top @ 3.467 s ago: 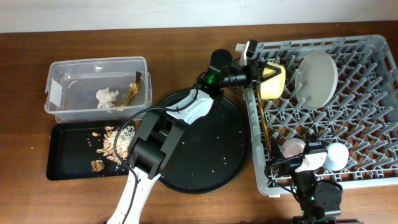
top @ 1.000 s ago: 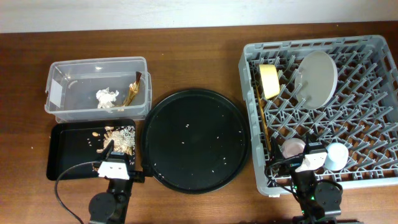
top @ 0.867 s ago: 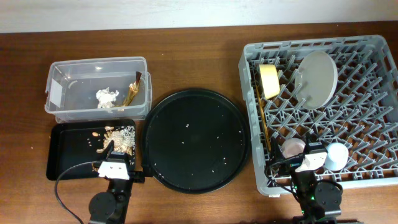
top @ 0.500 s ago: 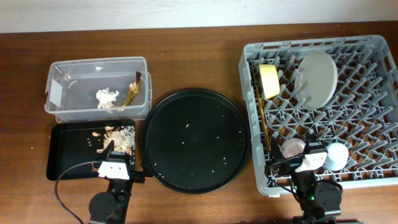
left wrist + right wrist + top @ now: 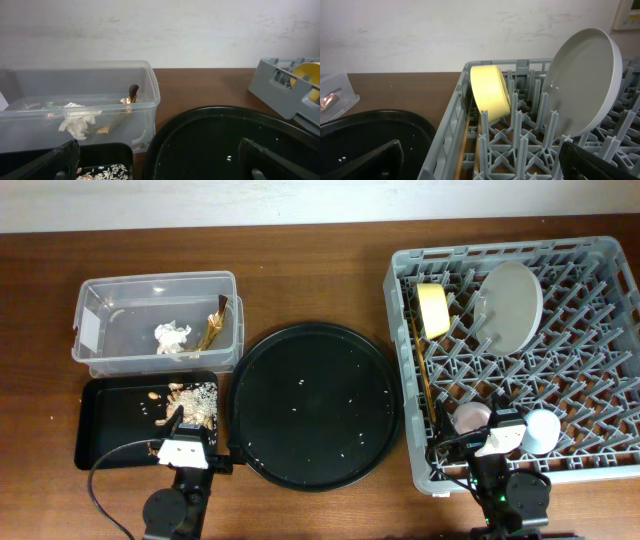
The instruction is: Sort waste into correct bins and load items into the dishwasher rack
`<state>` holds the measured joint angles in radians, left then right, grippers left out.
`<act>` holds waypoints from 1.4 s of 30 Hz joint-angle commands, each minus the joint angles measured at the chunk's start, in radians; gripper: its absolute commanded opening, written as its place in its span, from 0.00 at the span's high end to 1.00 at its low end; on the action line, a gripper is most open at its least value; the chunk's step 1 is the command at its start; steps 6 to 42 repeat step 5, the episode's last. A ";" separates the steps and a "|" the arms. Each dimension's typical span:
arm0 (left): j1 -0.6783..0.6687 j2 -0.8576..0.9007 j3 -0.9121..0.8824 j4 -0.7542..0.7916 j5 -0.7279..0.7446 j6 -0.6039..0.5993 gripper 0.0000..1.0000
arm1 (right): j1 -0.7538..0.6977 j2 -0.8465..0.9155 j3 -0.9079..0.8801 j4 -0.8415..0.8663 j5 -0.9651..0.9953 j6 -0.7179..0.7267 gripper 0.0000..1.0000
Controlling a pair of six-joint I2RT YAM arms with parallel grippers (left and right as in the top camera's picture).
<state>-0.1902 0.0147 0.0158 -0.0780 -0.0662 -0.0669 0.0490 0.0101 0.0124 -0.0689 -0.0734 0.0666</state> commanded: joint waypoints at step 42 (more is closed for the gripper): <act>0.005 -0.010 -0.007 0.002 0.011 0.015 0.01 | -0.005 -0.007 -0.007 -0.001 -0.005 -0.007 0.02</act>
